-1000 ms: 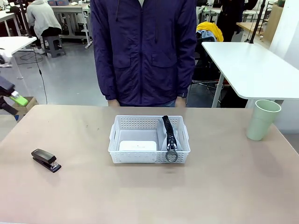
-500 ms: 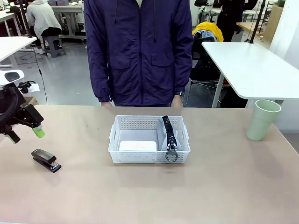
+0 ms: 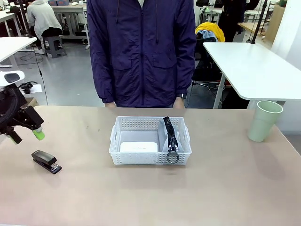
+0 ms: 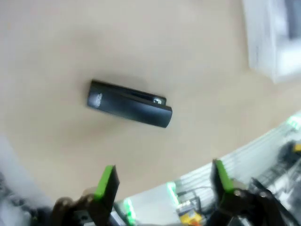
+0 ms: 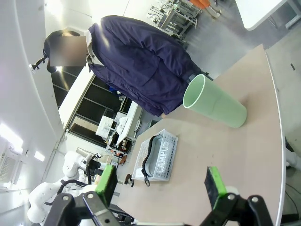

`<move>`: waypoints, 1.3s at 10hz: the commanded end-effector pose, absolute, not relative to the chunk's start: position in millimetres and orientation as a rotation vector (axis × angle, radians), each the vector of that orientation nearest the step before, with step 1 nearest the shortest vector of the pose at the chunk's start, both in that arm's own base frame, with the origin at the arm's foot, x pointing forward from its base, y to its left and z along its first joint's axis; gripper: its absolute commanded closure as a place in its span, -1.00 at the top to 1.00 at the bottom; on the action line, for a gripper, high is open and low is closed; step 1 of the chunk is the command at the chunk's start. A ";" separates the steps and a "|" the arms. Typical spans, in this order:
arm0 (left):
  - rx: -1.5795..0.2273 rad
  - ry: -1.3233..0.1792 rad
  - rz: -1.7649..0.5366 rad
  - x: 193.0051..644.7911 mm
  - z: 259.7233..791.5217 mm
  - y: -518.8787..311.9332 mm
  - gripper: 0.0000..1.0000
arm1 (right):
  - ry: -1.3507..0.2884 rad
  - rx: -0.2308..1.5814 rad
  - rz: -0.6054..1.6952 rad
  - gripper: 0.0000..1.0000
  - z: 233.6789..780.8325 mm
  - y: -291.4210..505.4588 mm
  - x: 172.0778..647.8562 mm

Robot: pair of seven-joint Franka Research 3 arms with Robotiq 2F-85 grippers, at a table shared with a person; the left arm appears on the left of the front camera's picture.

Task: Efficiently arrange items inside the basket to fit them all.
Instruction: Pick up the Stapler and place it inside the Organizing basket.

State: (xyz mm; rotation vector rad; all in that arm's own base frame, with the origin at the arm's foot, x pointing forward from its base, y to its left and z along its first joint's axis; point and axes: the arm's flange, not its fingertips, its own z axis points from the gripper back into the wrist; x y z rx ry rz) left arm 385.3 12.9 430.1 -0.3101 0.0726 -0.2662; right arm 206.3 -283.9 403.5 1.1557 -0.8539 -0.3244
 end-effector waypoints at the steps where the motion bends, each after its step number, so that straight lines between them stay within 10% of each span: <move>1: -0.191 0.113 -1.362 380.5 420.4 16.6 1.00 | -0.890 1.156 -0.306 1.00 405.0 -283.7 208.3; 3: -0.157 0.191 -2.019 361.8 416.5 29.2 1.00 | -0.890 1.156 -0.306 1.00 405.0 -283.7 208.3; 9: 0.319 0.212 -2.518 329.4 410.3 -16.9 1.00 | -0.890 1.156 -0.306 1.00 405.0 -283.7 208.3; 11: 0.090 0.162 -2.528 337.7 419.4 -20.1 1.00 | -0.890 1.156 -0.306 1.00 405.0 -283.7 208.3; 12: 0.049 0.331 -1.913 335.9 417.0 -32.3 1.00 | -0.890 1.156 -0.306 1.00 405.0 -283.7 208.3; 13: 0.049 0.331 -1.913 335.9 417.0 -32.3 1.00 | -0.890 1.156 -0.306 1.00 405.0 -283.7 208.3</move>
